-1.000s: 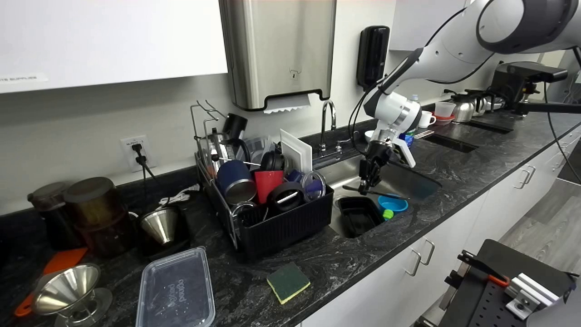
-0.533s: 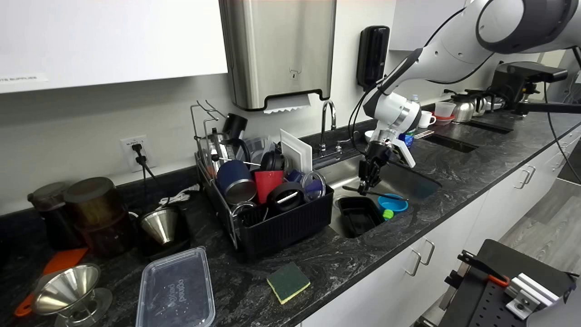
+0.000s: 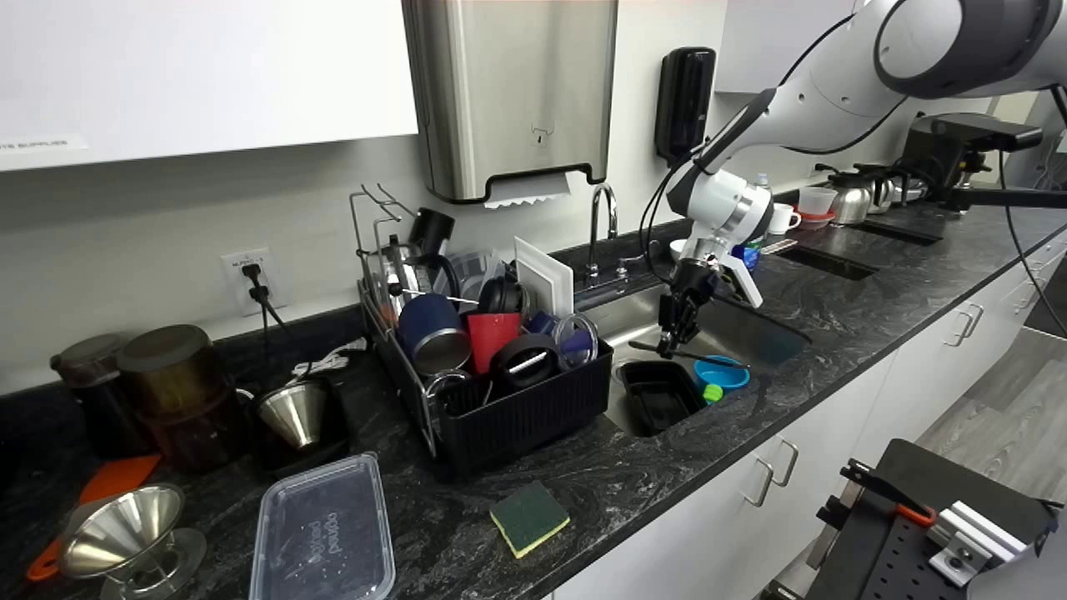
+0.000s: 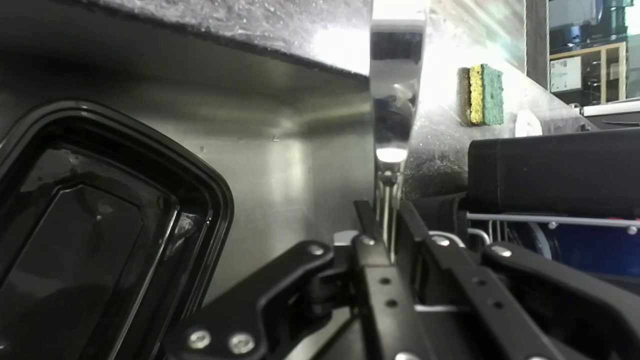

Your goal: Put the knife in the sink on the dish rack

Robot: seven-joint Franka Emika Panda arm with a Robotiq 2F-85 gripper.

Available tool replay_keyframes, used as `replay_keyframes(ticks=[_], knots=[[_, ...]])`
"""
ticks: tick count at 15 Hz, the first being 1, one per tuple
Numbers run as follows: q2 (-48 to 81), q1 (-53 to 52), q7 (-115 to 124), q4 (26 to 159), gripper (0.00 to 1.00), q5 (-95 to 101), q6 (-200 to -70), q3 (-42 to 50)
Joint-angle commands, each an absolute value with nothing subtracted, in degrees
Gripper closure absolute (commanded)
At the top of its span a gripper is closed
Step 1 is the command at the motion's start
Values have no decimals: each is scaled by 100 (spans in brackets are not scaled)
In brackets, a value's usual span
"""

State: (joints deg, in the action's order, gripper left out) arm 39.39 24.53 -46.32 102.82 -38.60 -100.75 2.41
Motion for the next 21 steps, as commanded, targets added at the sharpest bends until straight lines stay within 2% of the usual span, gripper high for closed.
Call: replay_keyframes(ticks=[1, 7, 21], knots=[[3790, 2470, -5225, 10334, 96, -3950, -9928, 132], [3245, 2499, -6647, 10462, 96, -4356, -9543, -1], [2156, 2526, -9045, 10840, 96, -4762, -7839, 812]])
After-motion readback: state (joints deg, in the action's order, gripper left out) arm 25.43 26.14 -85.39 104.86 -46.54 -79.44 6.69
